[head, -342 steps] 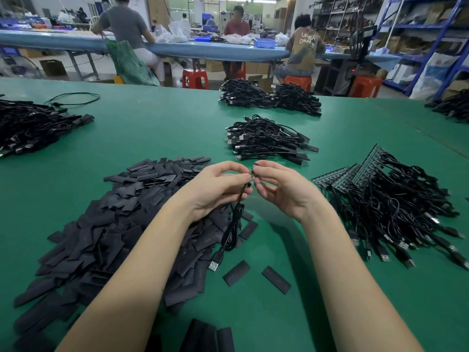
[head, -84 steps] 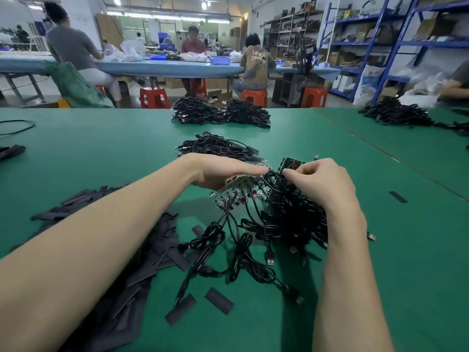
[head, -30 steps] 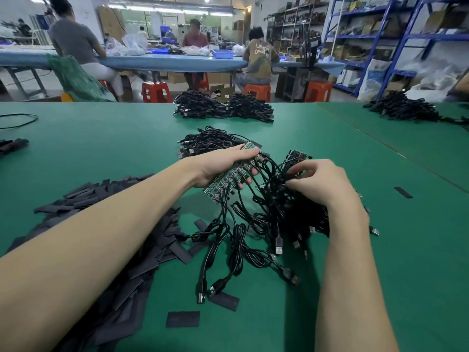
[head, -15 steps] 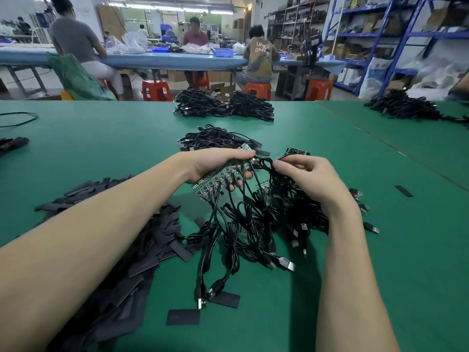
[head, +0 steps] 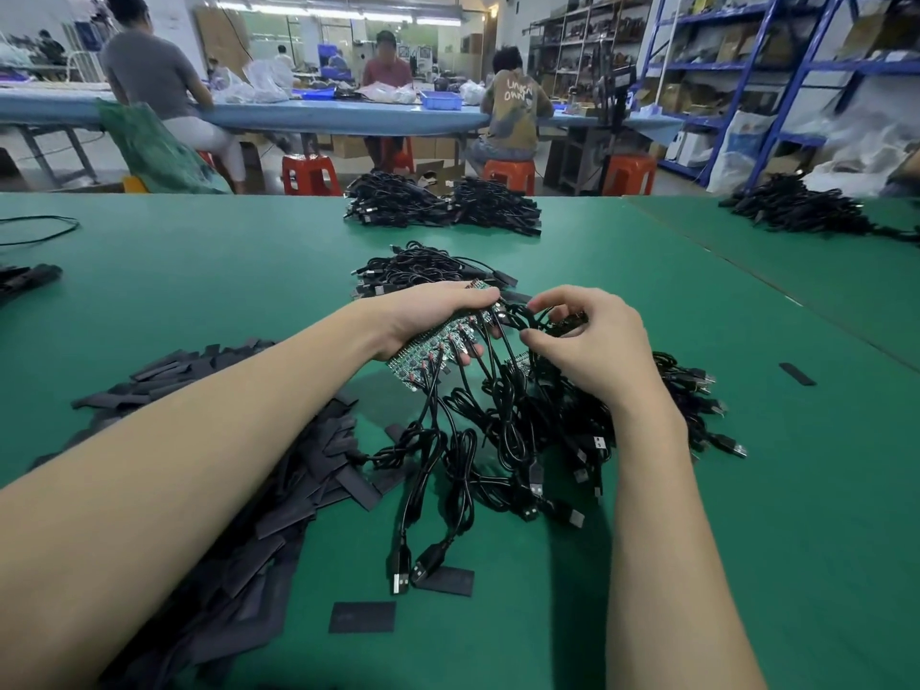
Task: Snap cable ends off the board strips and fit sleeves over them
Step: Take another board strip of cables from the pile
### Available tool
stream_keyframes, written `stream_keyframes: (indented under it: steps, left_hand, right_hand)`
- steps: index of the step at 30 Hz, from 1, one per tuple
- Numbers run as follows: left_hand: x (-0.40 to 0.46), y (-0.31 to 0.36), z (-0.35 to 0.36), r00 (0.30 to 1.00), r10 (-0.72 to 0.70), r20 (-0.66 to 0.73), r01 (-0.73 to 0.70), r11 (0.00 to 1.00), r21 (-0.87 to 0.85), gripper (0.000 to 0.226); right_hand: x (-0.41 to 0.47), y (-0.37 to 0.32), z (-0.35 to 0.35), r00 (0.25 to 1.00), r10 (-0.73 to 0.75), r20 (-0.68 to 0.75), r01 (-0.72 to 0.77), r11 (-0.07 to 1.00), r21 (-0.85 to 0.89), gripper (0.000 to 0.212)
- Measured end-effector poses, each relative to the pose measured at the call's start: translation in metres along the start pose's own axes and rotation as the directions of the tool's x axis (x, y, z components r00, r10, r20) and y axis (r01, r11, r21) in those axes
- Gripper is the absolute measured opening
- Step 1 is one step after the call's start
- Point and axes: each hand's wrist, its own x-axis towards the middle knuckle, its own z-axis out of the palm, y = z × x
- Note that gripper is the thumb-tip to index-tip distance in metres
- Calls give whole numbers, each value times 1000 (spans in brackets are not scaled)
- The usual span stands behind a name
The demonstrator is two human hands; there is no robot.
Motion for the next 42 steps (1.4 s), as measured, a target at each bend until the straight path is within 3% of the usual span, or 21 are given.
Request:
stream_keyframes:
  steps: [9,16,21,26,31,34,38,42]
  left_hand:
    - [0,0,-2,999,-54,3,54,997,51,21]
    - [-1,-1,-6,997,-41,-66,44,998,43,22]
    - [-3,-5,-11,999,-49,-10,49,999,8,15]
    - [-5,-9,-15,999,-45,-1,45,998,-49,19]
    - [-12,-4,-13,982,-24,185,34,998,-53,25]
    - [-13,-1,-7,976,6,217,6,998,-55,26]
    - [-14,2,-5,972,3,236,18,996,-85,26]
    - [-16,5,-4,951,6,310,17,997,-71,23]
  right_hand:
    - [0,-4,-14,994,100,34,-105,904,414,14]
    - [-4,10,-20,989,61,134,-111,907,406,13]
    - [-3,20,-29,978,145,150,-169,971,167,13]
    - [-5,13,-38,904,180,387,-202,979,15,22]
    - [-3,10,-28,955,236,182,-222,971,-91,16]
    - [-3,10,-27,945,259,199,-256,966,-41,8]
    - [-2,12,-24,956,291,34,-293,954,62,28]
    - [1,9,-11,937,334,-101,-343,936,-85,41]
